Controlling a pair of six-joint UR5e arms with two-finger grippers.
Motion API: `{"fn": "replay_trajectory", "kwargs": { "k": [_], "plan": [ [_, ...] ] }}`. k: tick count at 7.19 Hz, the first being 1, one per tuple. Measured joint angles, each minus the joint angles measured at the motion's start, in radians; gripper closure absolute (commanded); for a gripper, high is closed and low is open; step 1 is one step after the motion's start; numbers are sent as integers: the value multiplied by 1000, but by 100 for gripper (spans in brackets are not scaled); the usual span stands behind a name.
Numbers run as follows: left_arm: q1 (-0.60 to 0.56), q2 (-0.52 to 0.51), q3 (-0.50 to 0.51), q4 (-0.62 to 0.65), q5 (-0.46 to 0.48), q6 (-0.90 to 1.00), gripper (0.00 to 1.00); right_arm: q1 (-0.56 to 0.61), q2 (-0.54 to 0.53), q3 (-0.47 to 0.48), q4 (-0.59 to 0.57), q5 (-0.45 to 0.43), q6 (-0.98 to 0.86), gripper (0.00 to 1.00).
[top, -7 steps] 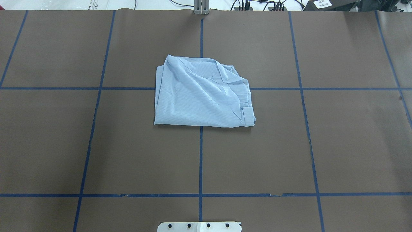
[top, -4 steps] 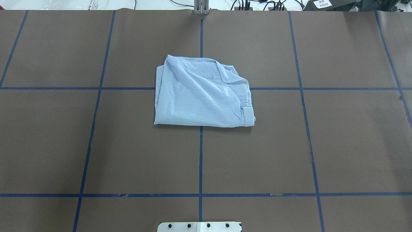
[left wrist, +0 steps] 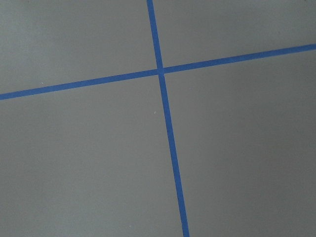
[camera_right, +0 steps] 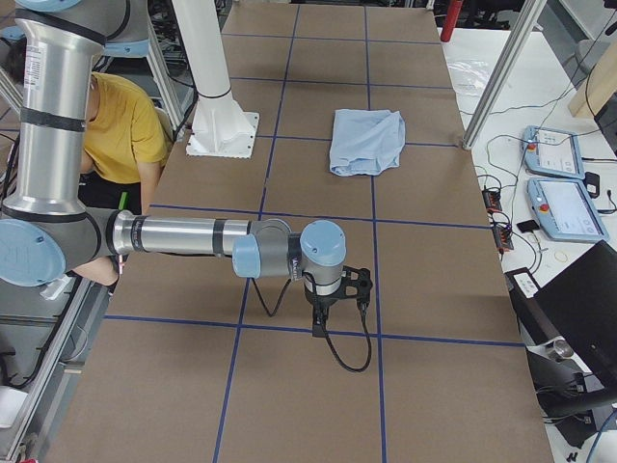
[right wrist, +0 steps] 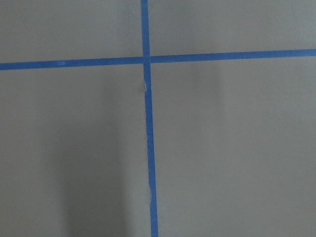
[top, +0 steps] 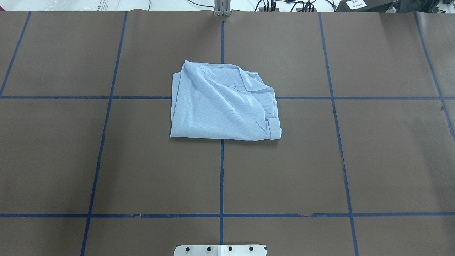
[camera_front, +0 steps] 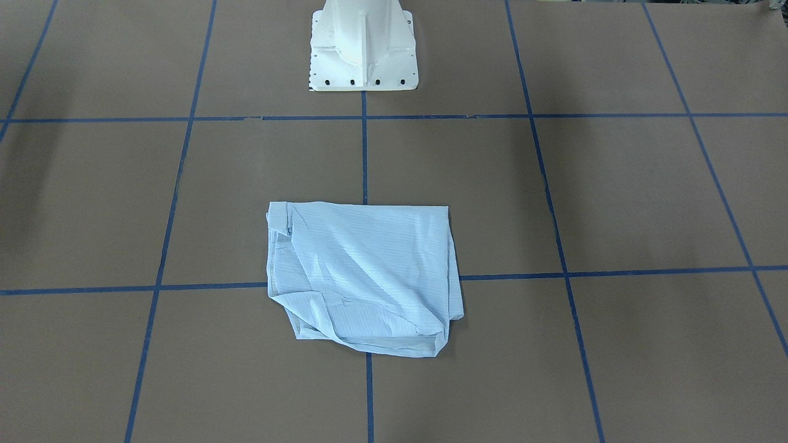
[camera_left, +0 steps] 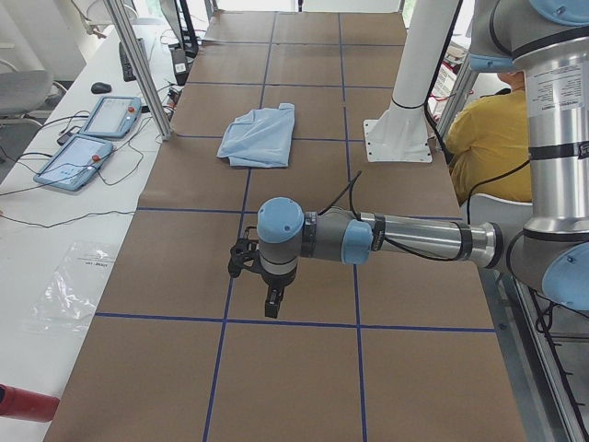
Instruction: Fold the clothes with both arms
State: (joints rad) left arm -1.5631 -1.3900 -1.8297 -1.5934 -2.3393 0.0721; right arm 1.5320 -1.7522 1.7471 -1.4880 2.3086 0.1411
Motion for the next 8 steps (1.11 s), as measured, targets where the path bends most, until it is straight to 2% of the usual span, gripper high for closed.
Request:
{"fn": "replay_trajectory", "kwargs": {
  "k": [8],
  "plan": [
    [1, 0, 14, 0, 1, 1, 0, 0, -5, 2, 0, 7, 2, 0]
  ]
}}
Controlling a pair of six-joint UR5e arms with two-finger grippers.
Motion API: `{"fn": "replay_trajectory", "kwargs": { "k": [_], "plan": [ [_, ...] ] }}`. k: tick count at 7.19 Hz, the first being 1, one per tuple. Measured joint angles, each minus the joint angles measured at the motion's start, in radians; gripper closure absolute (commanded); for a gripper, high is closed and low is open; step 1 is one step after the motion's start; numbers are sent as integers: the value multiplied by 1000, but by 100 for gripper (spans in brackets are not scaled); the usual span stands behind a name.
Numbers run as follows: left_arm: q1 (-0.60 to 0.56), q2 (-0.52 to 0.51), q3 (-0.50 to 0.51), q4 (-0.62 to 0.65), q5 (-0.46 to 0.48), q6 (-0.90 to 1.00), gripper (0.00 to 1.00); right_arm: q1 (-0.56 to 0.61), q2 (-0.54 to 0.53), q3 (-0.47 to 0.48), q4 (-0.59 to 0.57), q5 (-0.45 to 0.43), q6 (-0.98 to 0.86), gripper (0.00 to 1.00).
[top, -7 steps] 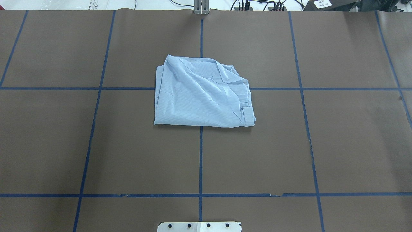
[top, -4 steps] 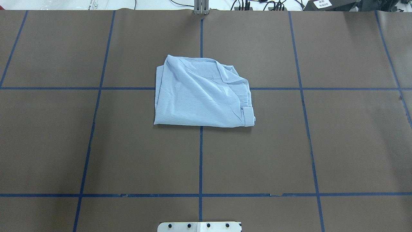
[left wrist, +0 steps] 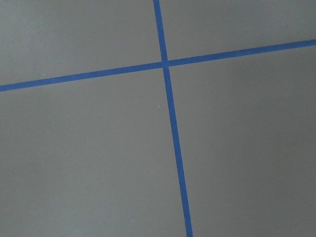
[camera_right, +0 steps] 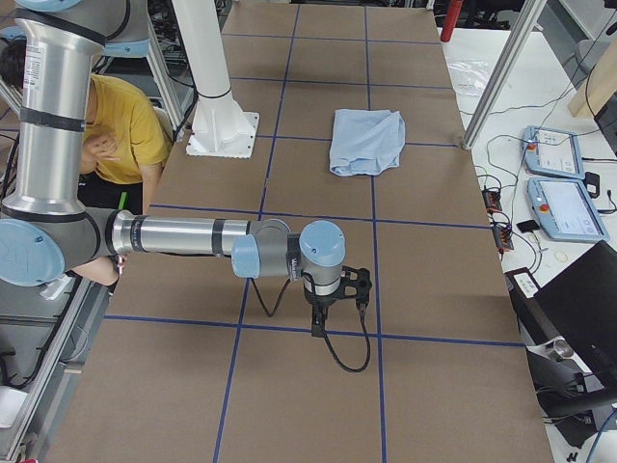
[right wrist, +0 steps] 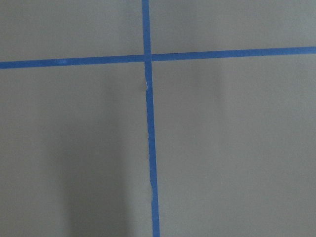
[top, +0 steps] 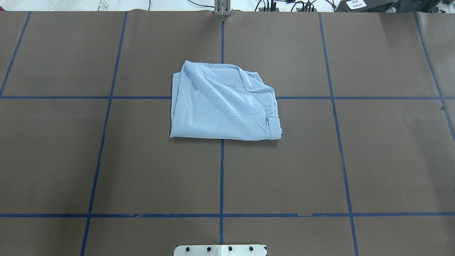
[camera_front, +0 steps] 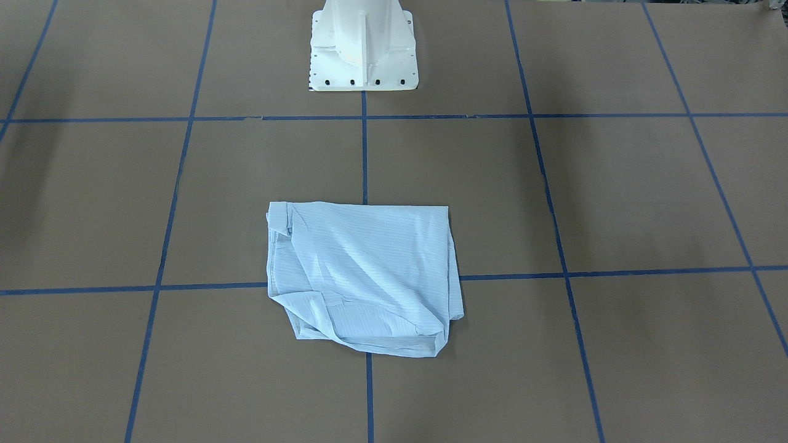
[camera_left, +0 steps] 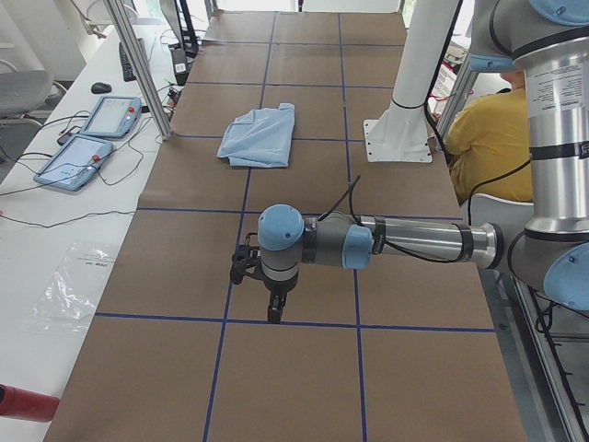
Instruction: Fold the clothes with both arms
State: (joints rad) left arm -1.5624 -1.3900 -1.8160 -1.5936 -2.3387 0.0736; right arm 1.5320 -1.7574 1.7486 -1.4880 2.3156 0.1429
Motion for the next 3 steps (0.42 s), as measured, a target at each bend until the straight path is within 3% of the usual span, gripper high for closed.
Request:
{"fn": "replay_trajectory", "kwargs": {
  "k": [3],
  "plan": [
    [1, -9, -8, -2, -2, 0, 0, 0, -5, -1, 0, 2, 1, 0]
  ]
}}
